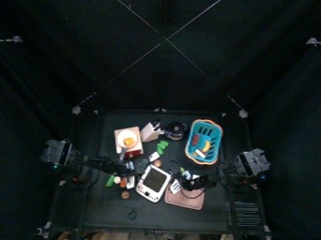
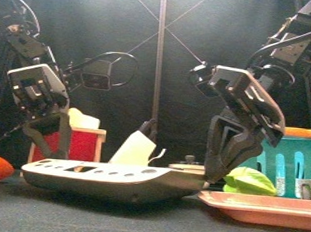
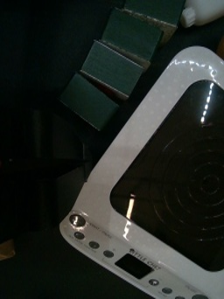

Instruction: Move plate left and up

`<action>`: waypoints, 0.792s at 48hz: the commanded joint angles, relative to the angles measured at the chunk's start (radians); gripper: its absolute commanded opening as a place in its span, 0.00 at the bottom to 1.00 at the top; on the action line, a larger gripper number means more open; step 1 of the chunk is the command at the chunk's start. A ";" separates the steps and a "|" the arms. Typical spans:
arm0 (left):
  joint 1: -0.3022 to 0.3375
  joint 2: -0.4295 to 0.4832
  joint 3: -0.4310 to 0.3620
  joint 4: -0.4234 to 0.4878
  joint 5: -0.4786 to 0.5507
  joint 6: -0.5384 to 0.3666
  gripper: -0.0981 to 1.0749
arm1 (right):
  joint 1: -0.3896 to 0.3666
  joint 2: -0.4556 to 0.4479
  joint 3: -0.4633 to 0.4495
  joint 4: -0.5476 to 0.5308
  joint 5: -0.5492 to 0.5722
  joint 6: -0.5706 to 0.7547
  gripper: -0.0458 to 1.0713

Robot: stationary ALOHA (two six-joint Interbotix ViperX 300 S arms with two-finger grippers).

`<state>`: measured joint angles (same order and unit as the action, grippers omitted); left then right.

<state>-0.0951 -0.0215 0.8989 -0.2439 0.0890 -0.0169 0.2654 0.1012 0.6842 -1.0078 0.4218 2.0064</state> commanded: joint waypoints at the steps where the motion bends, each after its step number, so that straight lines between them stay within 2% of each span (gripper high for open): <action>1: -0.006 -0.006 -0.029 -0.002 -0.006 0.002 0.41 | -0.032 -0.028 -0.011 -0.029 0.011 0.000 0.45; 19: -0.051 -0.032 -0.032 -0.002 -0.006 0.002 0.41 | -0.110 -0.034 -0.015 -0.081 0.006 0.000 0.45; 30: -0.051 -0.060 -0.026 -0.002 0.002 -0.002 0.41 | -0.107 -0.048 -0.011 -0.080 0.006 0.000 0.45; 38: -0.043 -0.126 -0.015 -0.002 0.040 -0.003 0.41 | -0.104 -0.087 0.008 -0.083 0.011 -0.002 0.45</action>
<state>-0.1457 -0.0951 0.8897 -0.2439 0.1227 -0.0184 0.1626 0.0782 0.6934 -1.0845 0.4310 2.0064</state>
